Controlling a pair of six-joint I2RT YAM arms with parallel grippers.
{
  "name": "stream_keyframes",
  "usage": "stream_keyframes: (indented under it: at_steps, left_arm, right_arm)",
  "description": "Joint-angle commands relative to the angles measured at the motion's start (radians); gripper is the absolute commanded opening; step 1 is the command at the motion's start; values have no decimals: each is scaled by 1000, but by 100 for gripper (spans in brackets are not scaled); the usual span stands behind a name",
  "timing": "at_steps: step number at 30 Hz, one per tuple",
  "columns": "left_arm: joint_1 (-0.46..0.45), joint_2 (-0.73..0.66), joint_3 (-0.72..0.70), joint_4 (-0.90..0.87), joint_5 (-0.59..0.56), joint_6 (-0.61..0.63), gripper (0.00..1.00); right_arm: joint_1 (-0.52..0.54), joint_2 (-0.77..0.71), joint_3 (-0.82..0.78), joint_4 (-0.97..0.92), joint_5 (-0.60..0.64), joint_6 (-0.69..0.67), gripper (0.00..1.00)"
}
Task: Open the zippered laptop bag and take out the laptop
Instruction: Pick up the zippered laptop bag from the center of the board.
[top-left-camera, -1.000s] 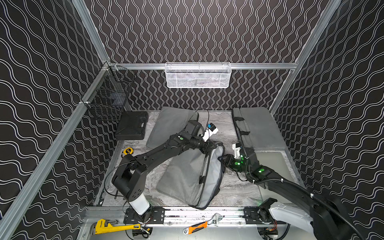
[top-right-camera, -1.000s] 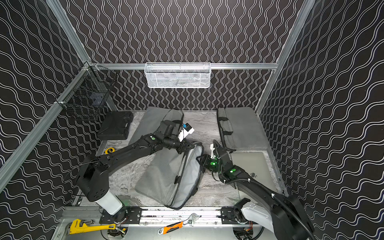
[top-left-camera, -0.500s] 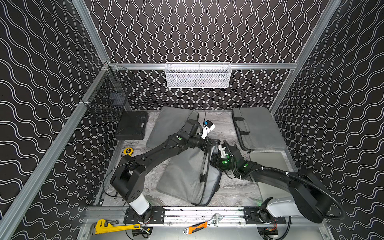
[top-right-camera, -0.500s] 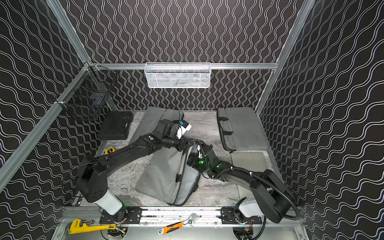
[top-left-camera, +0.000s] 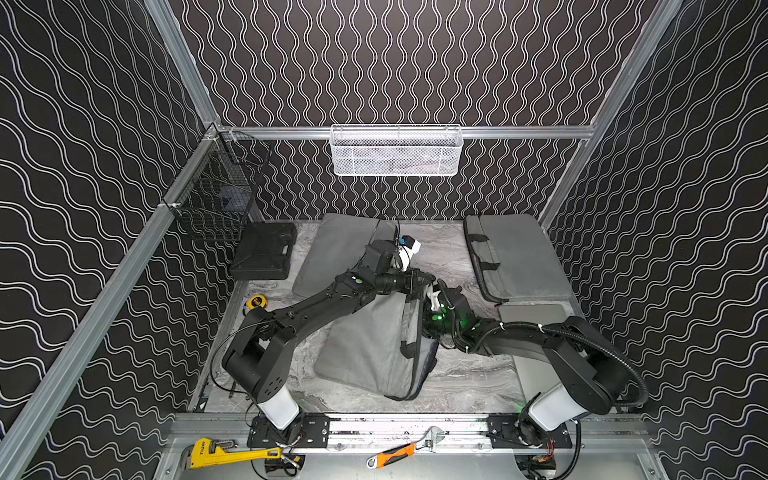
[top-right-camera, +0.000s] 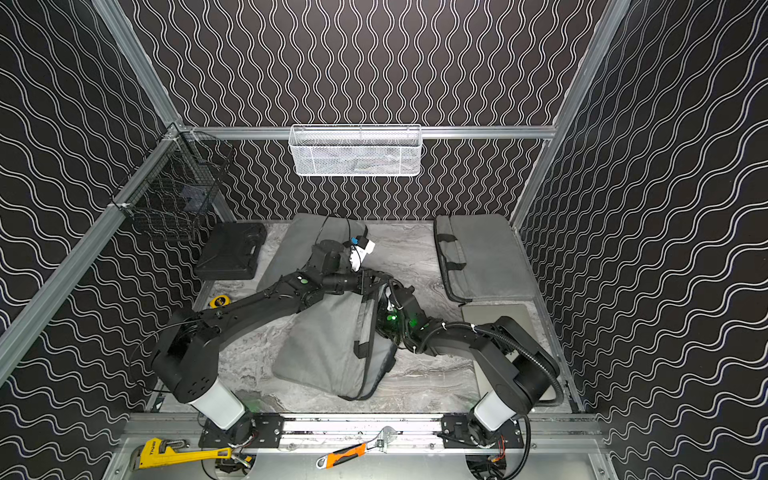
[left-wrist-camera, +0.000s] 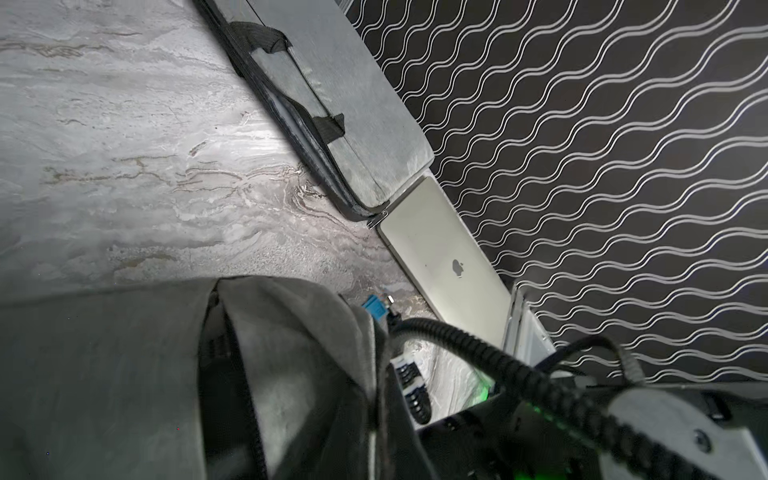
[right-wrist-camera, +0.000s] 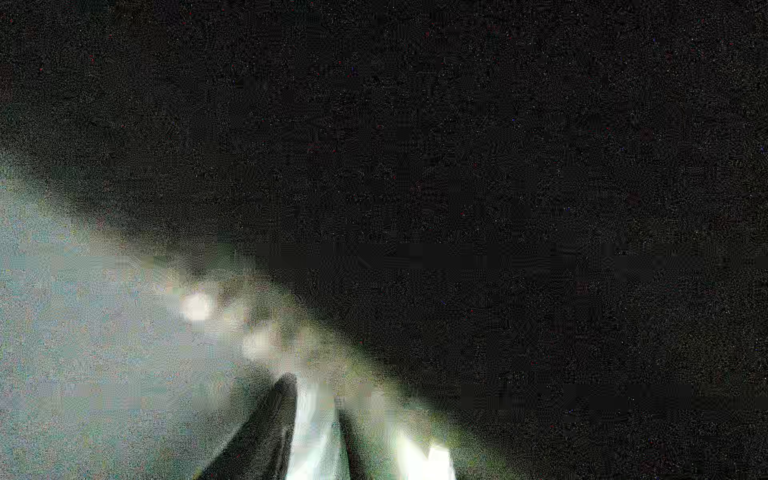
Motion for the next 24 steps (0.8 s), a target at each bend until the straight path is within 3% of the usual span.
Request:
stream_keyframes:
  at_steps: [1, 4, 9, 12, 15, 20, 24]
  left_arm:
    - [-4, -7, 0, 281, 81, -62, 0]
    - [-5, -3, -24, 341, 79, -103, 0]
    - [0, -1, -49, 392, 90, -145, 0]
    - [12, -12, -67, 399, 97, -156, 0]
    - [26, -28, -91, 427, 100, -188, 0]
    - [37, -36, -108, 461, 85, -277, 0]
    - [36, -35, -134, 548, 75, -376, 0]
  right_arm:
    - [7, 8, 41, 40, -56, 6, 54]
    - [7, 5, 62, 53, -60, -12, 48]
    - [7, -78, 26, 77, 17, -35, 14]
    - [7, -161, -17, 47, 101, -52, 7]
    - [7, -248, -63, -5, 185, -60, 10]
    - [3, -331, -141, -30, 303, 8, 41]
    - [3, -346, -141, -20, 301, 21, 48]
